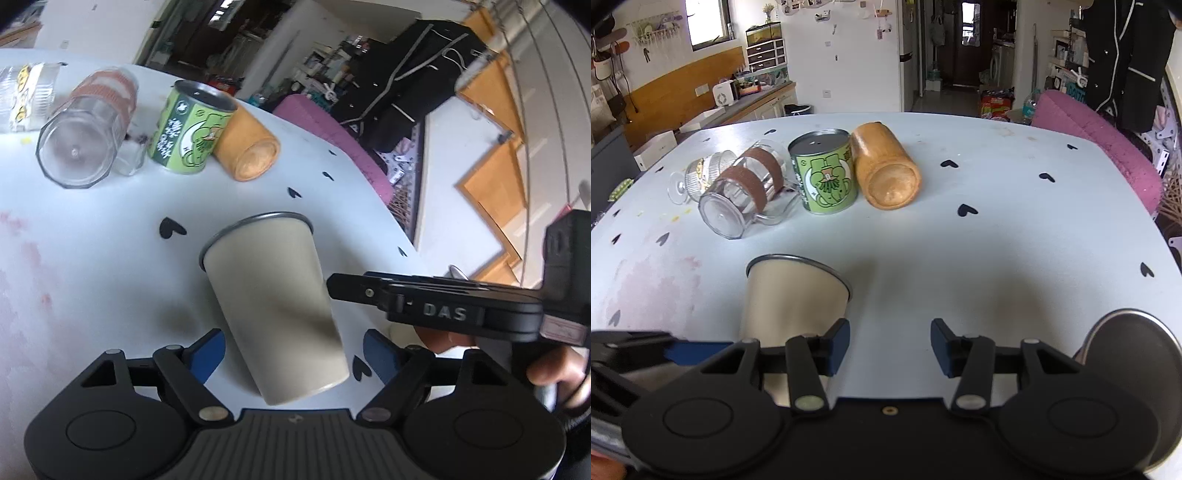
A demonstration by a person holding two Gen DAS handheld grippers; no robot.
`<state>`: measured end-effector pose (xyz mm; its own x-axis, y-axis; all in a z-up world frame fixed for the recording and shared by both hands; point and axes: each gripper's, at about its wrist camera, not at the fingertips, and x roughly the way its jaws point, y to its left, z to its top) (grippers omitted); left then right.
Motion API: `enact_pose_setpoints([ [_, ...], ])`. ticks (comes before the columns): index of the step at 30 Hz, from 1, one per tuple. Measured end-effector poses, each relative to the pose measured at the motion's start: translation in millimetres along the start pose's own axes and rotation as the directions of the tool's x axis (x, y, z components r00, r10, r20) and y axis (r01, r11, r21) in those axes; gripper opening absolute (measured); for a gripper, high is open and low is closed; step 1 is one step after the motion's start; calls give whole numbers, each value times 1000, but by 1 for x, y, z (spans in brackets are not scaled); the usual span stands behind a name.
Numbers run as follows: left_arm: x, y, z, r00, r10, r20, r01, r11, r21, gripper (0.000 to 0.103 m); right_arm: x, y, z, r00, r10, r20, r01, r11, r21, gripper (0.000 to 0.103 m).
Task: Flip cup upright
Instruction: 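Lift the cream cup with the right gripper and rotate it rim-up, then lower the upright cream cup beside the brown-banded cup and open the right gripper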
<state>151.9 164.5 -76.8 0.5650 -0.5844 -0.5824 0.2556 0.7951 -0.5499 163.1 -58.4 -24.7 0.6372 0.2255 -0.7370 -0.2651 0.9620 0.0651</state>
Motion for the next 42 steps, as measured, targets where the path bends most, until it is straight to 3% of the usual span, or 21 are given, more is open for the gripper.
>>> enact_pose_setpoints([
  [3,5,-1,-1,1000,25,-18,-25,1000,-11,72,-1,1,1,1000,30,0,-30,999,15,49],
  [8,5,-1,-3,1000,8,-24,-8,1000,-19,69,-7,1,7,997,72,33,-74,996,45,52],
  [9,4,-1,-4,1000,7,-21,-7,1000,-14,69,-9,0,9,994,104,44,-107,992,65,61],
  [10,4,-1,-5,1000,6,-19,-6,1000,-11,68,-11,-1,10,988,143,54,-147,985,87,77],
  [12,4,-2,-5,1000,-5,-23,5,1000,-7,65,-9,0,16,980,192,51,-197,972,127,92],
  [18,7,-5,-7,1000,-12,-29,12,1000,16,63,18,11,30,965,257,-55,-245,955,169,92],
  [24,6,-6,-8,1000,-9,-21,10,999,32,63,43,12,34,954,249,-167,-207,950,233,95],
  [26,5,-8,-9,1000,-2,-14,2,999,46,63,49,9,34,949,260,-181,-209,943,259,93],
  [28,4,-9,-10,1000,9,-2,-9,998,69,63,54,5,31,945,267,-186,-209,936,284,85],
  [29,3,-10,-10,1000,9,2,-9,996,86,62,55,4,30,947,264,-182,-206,935,288,80],
  [32,3,-13,-12,1000,5,12,-7,992,127,61,47,1,26,953,271,-137,-225,932,283,79],
  [37,-1,-21,-18,998,3,58,-15,978,207,60,8,17,21,981,195,-17,-191,971,143,78],
  [42,-6,-25,-24,996,-24,88,-1,962,274,60,-28,27,3,986,135,100,-139,990,32,78],
])
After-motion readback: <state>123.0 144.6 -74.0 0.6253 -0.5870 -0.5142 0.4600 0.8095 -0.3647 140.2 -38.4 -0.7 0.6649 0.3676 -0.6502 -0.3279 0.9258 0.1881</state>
